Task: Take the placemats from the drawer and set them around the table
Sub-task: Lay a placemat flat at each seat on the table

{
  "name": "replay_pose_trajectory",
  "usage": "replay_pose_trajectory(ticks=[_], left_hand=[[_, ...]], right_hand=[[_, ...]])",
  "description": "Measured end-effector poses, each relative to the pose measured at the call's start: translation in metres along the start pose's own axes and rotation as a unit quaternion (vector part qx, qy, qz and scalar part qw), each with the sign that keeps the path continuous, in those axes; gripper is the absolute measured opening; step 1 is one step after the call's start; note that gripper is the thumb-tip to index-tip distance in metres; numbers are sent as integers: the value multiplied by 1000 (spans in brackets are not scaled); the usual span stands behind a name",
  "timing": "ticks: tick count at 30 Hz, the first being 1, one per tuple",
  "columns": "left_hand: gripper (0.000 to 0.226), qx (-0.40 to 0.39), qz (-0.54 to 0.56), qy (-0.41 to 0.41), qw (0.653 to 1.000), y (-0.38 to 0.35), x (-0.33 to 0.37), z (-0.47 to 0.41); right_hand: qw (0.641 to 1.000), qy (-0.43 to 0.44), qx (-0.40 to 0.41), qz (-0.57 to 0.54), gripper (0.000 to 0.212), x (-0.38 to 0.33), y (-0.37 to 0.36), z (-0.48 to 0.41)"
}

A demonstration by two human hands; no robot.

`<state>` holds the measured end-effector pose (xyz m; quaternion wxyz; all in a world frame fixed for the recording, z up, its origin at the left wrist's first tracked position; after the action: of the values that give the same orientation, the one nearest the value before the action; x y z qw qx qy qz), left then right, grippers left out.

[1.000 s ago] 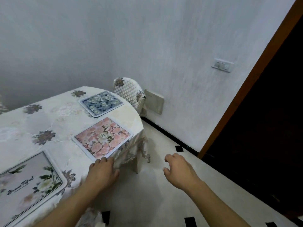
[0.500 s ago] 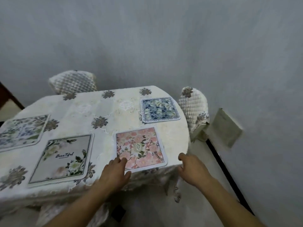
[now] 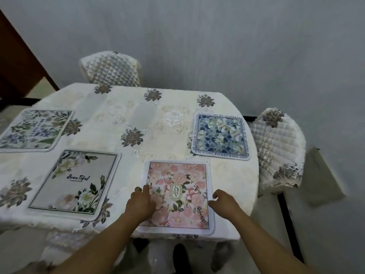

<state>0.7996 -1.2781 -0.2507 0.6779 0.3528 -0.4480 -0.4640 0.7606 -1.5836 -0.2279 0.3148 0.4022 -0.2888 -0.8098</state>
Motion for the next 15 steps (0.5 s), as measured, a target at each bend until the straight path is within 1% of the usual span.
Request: replay_pose_trajectory(ticks=[3,5,6,7,9,10,11,13,15], left_hand=[[52,9,64,80,995,-17,-22,-21],[48,44,93,138,985,-20,-36,-30],[48,59,113,161,979,-19,-42,-33],[47,63,132,175,974,-19,-44,-36],[37,53,169,186,966,-19,-44,-40],[28,42,180,188,965,-20,-44,-41],[22,37,190,185,964,-19,-43,-42],[24,50,199,176,963,-13,-41,-43],[25,67,222,170,958,-3,-32,-39]], right_hand=[[999,-40,-23,-11,36,8,-7,-31],[996,-74,-32,-30,31,17,-13,-47],[995,-90,-28,-45,25,20,-15,-53],[992,-106,-22,-70,24,22,-16,-57],[982,-140,-11,-124,40,25,-20,-63],[978,-153,-16,-140,42,27,-23,-64],[975,-161,-22,-151,41,28,-26,-63],[968,-166,-30,-188,35,29,-30,-62],[968,-146,-14,-204,36,27,-24,-61]])
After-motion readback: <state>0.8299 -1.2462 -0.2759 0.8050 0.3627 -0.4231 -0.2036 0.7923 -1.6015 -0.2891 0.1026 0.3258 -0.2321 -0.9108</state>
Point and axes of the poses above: each hand's wrist, its own z-axis away from the middle knuckle, its own y-axis out of the back of the hand, x = y × z, the point moved 9 cm from there along -z, towards the middle knuckle, and after that the axes turned 7 degrees about x, right-handed, at the moved point
